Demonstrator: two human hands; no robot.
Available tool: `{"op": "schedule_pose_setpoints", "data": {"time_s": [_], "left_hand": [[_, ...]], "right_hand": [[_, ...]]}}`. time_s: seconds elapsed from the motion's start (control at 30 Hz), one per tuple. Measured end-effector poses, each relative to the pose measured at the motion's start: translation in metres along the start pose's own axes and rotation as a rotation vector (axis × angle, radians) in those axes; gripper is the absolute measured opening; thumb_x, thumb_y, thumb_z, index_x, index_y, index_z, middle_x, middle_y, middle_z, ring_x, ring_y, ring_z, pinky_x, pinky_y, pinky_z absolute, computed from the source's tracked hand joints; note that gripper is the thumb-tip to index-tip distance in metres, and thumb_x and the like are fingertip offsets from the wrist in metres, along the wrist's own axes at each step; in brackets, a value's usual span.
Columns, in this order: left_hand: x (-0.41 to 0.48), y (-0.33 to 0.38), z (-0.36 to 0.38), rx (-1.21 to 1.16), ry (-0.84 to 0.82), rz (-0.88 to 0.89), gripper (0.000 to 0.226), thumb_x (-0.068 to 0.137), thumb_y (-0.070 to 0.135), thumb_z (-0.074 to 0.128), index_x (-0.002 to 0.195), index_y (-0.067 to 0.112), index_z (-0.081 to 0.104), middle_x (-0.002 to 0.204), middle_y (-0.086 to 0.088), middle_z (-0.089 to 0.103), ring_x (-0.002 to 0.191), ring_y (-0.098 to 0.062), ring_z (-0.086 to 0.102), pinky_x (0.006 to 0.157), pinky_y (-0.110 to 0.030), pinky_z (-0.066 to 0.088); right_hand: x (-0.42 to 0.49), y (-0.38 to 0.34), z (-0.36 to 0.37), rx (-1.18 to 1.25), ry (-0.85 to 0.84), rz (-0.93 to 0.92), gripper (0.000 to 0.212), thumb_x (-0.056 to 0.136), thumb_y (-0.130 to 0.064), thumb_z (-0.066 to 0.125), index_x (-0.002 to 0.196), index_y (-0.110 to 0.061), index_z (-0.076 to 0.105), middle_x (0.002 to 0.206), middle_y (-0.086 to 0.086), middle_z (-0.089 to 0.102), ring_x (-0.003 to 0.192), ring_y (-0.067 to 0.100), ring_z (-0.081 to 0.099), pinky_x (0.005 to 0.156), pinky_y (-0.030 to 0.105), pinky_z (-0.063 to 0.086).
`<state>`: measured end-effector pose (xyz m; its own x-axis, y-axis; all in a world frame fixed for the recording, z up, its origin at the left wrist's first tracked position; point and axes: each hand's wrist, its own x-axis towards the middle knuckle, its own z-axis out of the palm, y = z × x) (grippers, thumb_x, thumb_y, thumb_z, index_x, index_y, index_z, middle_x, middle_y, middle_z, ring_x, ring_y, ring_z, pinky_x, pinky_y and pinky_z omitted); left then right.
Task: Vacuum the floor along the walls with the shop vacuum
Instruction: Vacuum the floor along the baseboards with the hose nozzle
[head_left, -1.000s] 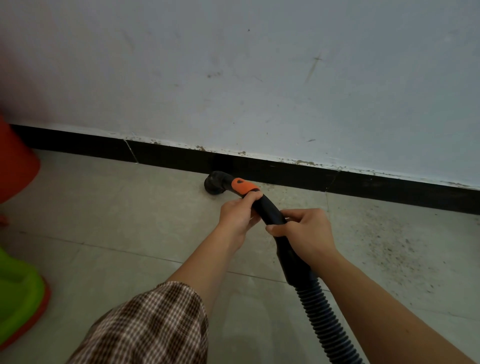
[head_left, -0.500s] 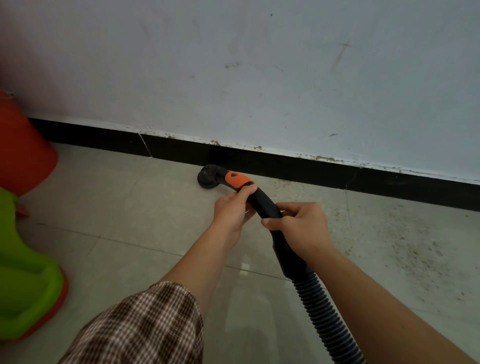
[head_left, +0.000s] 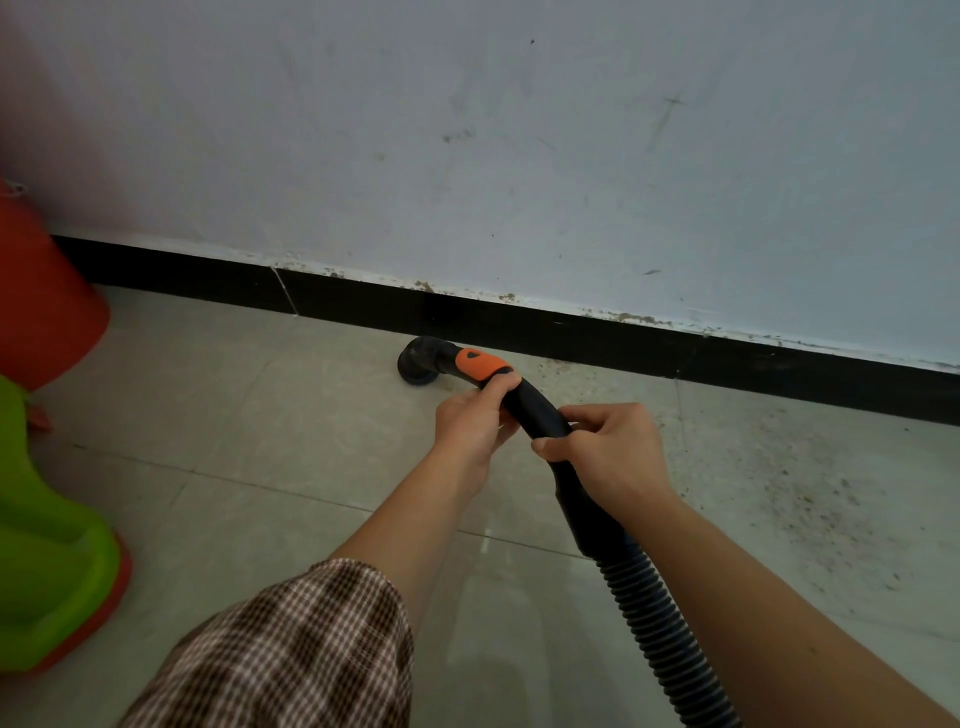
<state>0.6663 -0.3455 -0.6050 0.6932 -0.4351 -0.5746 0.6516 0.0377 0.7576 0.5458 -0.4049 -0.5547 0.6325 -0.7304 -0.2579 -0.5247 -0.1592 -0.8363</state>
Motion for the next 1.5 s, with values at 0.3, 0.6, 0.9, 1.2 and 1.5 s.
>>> {"op": "schedule_pose_setpoints", "data": {"time_s": [0.3, 0.6, 0.9, 1.2, 1.5], "left_hand": [[-0.014, -0.01, 0.017, 0.003, -0.001, -0.046, 0.021, 0.084, 0.021, 0.075, 0.095, 0.006, 0.065, 0.095, -0.012, 0.071, 0.091, -0.024, 0.071, 0.084, -0.032, 0.059], [-0.025, -0.018, 0.027, 0.023, -0.025, -0.066, 0.016, 0.084, 0.021, 0.075, 0.089, 0.01, 0.064, 0.09, -0.01, 0.071, 0.087, -0.021, 0.071, 0.082, -0.031, 0.059], [-0.03, -0.025, 0.039, 0.017, -0.072, -0.067, 0.019, 0.084, 0.02, 0.075, 0.092, 0.005, 0.067, 0.09, -0.011, 0.073, 0.087, -0.022, 0.072, 0.081, -0.03, 0.059], [-0.042, -0.037, 0.054, 0.016, -0.101, -0.088, 0.02, 0.085, 0.02, 0.074, 0.095, 0.004, 0.066, 0.094, -0.013, 0.072, 0.09, -0.023, 0.071, 0.089, -0.034, 0.057], [-0.066, -0.056, 0.083, 0.019, -0.096, -0.153, 0.029, 0.082, 0.022, 0.077, 0.103, 0.005, 0.066, 0.095, -0.011, 0.073, 0.084, -0.021, 0.072, 0.084, -0.032, 0.058]], "right_hand": [[-0.009, 0.005, -0.021, -0.013, 0.01, 0.033, 0.024, 0.071, -0.015, 0.083, 0.077, -0.035, 0.071, 0.063, -0.006, 0.071, 0.058, 0.016, 0.069, 0.057, 0.03, 0.058], [-0.016, 0.012, -0.037, -0.03, 0.02, 0.069, 0.024, 0.072, -0.014, 0.082, 0.091, -0.027, 0.077, 0.065, -0.005, 0.07, 0.053, 0.013, 0.066, 0.044, 0.019, 0.049], [-0.021, 0.018, -0.052, -0.049, 0.053, 0.064, 0.026, 0.07, -0.015, 0.083, 0.094, -0.025, 0.078, 0.062, -0.006, 0.07, 0.05, 0.011, 0.065, 0.044, 0.017, 0.047], [-0.03, 0.024, -0.071, -0.063, 0.069, 0.067, 0.024, 0.07, -0.012, 0.082, 0.09, -0.023, 0.078, 0.064, 0.0, 0.071, 0.056, 0.022, 0.069, 0.056, 0.032, 0.059], [-0.044, 0.034, -0.114, -0.161, 0.0, 0.068, 0.02, 0.072, -0.016, 0.082, 0.086, -0.03, 0.074, 0.064, -0.003, 0.072, 0.056, 0.015, 0.07, 0.054, 0.026, 0.057]]}}
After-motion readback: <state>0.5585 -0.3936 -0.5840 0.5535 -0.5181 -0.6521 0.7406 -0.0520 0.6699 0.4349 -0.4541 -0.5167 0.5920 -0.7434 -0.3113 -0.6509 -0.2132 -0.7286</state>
